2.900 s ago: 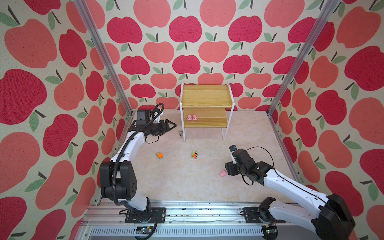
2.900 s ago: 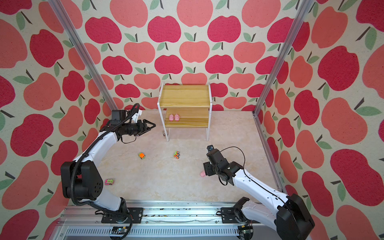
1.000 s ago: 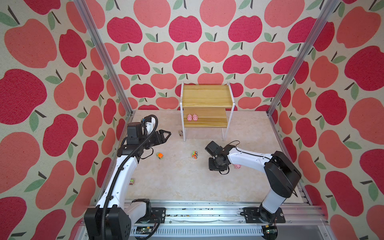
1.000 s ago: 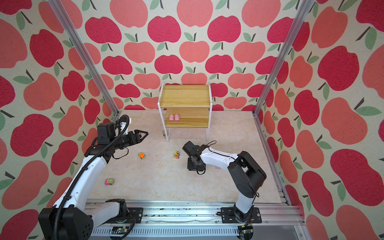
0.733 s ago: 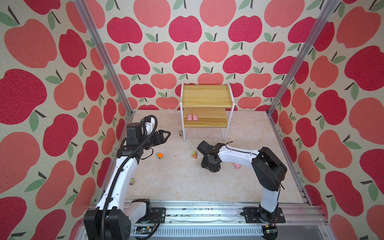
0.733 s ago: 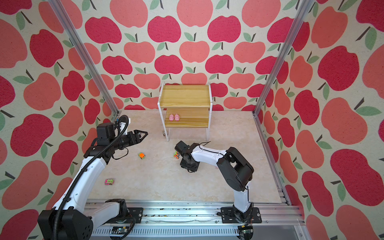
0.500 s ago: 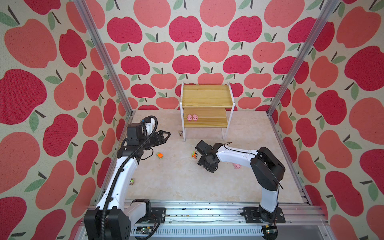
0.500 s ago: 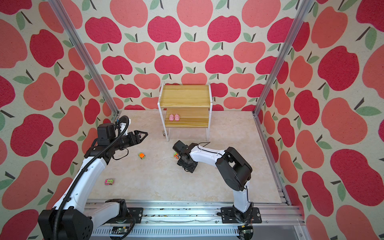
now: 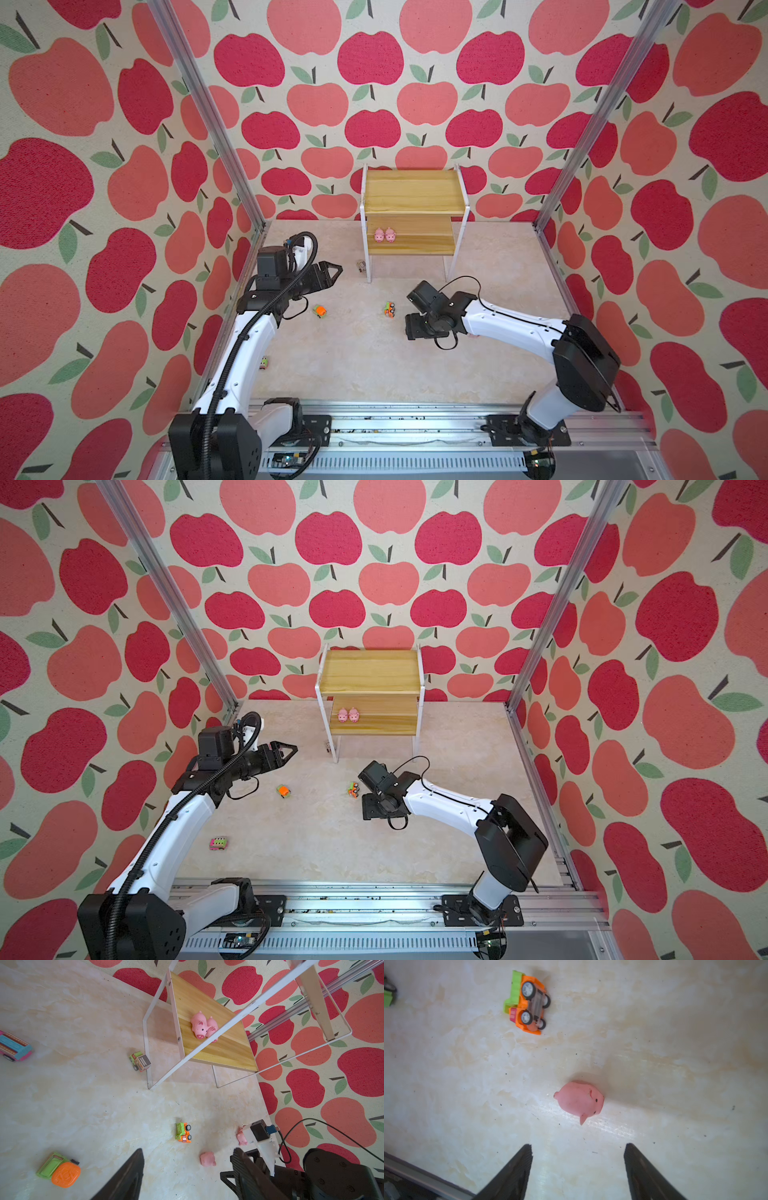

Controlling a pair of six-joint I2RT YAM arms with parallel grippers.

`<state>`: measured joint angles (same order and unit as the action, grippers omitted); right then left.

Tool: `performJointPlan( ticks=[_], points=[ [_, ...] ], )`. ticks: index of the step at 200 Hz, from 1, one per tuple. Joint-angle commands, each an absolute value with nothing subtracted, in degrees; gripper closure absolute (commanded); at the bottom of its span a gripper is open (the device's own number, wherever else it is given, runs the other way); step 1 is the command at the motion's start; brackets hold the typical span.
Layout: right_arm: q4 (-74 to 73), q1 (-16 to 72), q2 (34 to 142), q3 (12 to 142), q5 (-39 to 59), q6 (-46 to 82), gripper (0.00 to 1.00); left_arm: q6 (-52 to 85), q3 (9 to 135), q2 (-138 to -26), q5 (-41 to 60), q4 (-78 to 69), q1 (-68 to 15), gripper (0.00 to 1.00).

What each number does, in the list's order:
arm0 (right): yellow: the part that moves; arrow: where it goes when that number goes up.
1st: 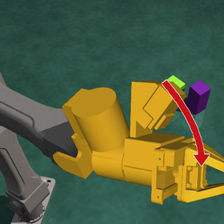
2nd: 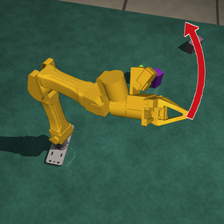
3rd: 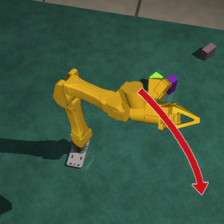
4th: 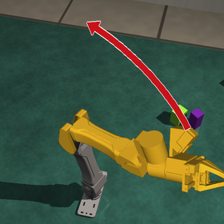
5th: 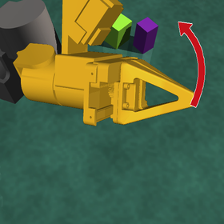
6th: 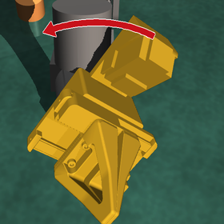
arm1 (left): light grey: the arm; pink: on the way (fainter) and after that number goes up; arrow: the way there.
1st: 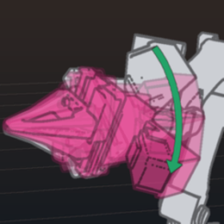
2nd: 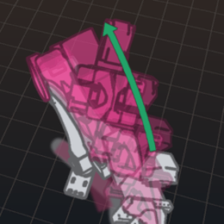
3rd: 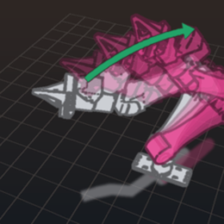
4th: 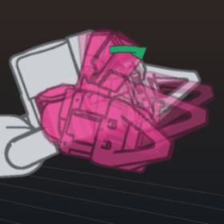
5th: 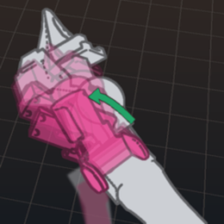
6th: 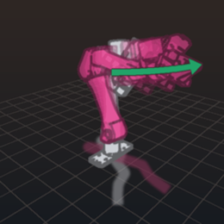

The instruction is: Place and organize the plastic toys onto the shelf

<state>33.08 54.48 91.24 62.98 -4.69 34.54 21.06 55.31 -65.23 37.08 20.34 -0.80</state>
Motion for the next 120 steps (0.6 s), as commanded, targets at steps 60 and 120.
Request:
performJointPlan(
  ticks=[60, 120],
  points=[
    [39.03, 53.97, 96.78, 68.28, -6.91, -15.25, 0.31, 16.49, 53.70, -65.93, 34.47, 19.94, -3.46, 0.29],
    [34.45, 53.00, 103.25, 67.83, -3.16, -21.35, 0.34, 15.38, 53.46, -67.12, 33.53, 20.18, -4.39, 0.28]
  ],
)
